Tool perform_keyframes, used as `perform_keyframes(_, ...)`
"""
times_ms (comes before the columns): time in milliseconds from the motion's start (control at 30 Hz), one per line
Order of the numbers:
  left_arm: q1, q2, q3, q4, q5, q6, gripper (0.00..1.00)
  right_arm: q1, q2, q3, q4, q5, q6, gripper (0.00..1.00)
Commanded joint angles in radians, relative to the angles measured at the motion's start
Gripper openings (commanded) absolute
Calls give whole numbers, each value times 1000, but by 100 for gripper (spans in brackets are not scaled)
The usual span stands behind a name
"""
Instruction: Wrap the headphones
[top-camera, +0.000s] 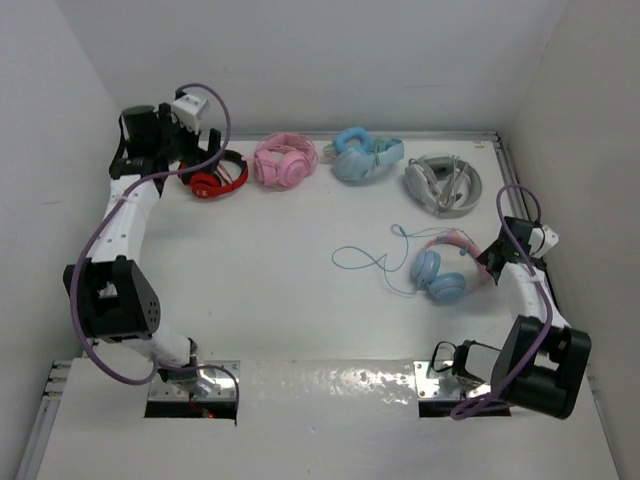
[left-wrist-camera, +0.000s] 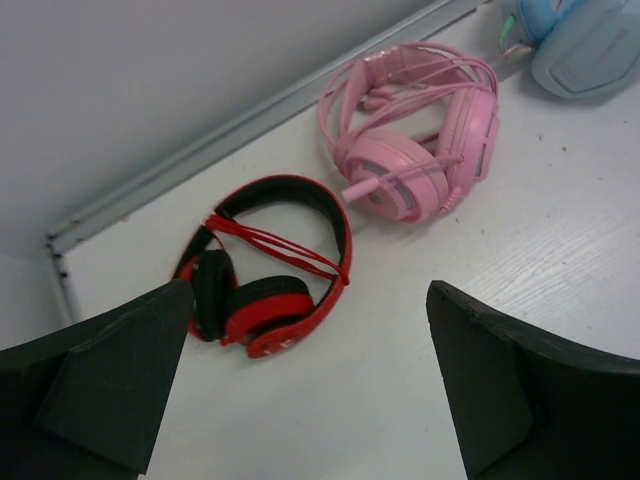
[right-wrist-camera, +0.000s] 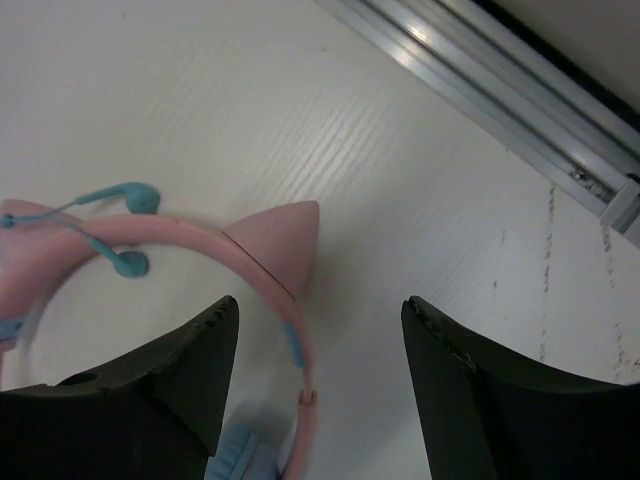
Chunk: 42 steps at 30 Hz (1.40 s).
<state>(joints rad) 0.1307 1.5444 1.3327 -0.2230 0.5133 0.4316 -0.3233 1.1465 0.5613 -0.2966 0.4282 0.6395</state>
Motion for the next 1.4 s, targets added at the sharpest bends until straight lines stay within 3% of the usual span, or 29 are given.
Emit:
perform_keyframes(0, -39, 3, 213, -318, -110, 134, 100, -7, 61, 17, 4, -69, 3, 65)
perform_keyframes(133, -40, 88, 590, -518, -154, 197, 100, -7, 117, -24, 42, -56, 9, 63)
perform_keyframes(267, -39, 24, 617, -419, -210, 185, 100, -8, 142, -104, 129, -141, 14, 63)
perform_keyframes(367, -39, -30, 626, -392, -139, 190, 100, -7, 180, -129, 182, -140, 22, 57)
perform_keyframes(500, -40, -33, 642, -467, -32, 145, 100, -8, 196, -124, 182, -134, -23, 16)
perform_keyframes(533, -40, -35, 635, -486, -3, 141, 97, -8, 187, -121, 180, -129, -32, 0)
perform_keyframes(667, -45, -33, 614, -533, 45, 115, 84, -7, 86, -91, 151, -74, -78, 0)
perform_keyframes(867, -77, -41, 637, -573, 204, 38, 80, 46, -244, -6, 163, -75, -245, 0)
perform_keyframes(1000, -198, -67, 642, -561, 159, 38, 78, 125, -454, 41, 231, -178, -464, 0)
perform_keyframes(1167, -285, -35, 671, -562, 166, -11, 76, 360, -450, 199, 142, -484, -592, 0)
perform_keyframes(1200, -301, -35, 669, -561, 147, -13, 76, 410, -433, 222, 123, -488, -600, 0)
perform_keyframes(1333, -313, -47, 643, -544, 166, -51, 76, 801, -308, 261, 39, -169, -807, 0)
perform_keyframes(1367, -321, -49, 639, -549, 159, -51, 75, 913, -273, 265, 33, 71, -843, 0)
